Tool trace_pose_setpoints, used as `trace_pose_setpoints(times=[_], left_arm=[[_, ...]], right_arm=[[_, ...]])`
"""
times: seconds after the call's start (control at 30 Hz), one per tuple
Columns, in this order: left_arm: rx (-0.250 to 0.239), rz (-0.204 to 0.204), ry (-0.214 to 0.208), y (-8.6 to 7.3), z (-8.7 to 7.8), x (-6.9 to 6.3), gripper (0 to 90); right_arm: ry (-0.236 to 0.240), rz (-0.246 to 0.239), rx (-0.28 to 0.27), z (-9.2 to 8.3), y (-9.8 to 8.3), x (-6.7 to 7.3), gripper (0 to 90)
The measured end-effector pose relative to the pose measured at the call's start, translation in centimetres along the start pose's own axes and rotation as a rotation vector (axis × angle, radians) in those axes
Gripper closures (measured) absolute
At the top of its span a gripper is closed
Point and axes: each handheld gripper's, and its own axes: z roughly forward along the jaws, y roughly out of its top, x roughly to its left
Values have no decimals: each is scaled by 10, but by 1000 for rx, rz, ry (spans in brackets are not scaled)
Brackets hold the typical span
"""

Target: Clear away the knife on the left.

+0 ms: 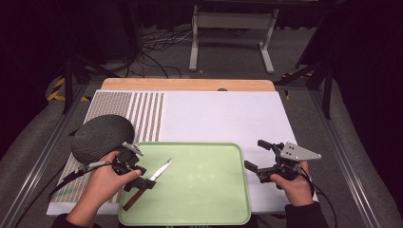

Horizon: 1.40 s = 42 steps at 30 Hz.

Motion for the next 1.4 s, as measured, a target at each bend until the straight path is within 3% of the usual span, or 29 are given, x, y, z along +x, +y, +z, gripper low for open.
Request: trace_pose_setpoints(times=[0.03, 0.07, 0.13, 0.23, 0.3, 0.4, 0.5, 0.6, 0.83, 1.4], left_arm=[[-15, 30, 2, 1, 1, -1, 238], [-15, 30, 2, 1, 1, -1, 229], [-32, 102, 15, 2, 4, -2, 253], [-54, 140, 1, 2, 6, -5, 389], [-67, 153, -21, 2, 8, -5, 417], [-79, 186, -37, 3, 11, -6, 673], [-62, 218, -39, 3, 13, -6, 814], [-35, 243, -38, 3, 16, -5, 891], [27, 242, -19, 1, 21, -5, 900], [80, 235, 2, 0, 26, -1, 900]], right_arm=[[-1, 0, 0, 0, 0, 0, 69], [-1, 0, 0, 0, 0, 0, 69], [1, 1, 0, 0, 0, 0, 68], [2, 0, 2, 1, -1, 0, 68], [2, 1, 3, 1, -1, 0, 68], [8, 1, 8, 2, -1, 0, 66], [9, 0, 8, 2, -1, 0, 66], [8, 3, 7, 2, -1, 0, 66], [8, 3, 8, 2, -2, 0, 62], [8, 2, 11, 2, -2, -1, 62]])
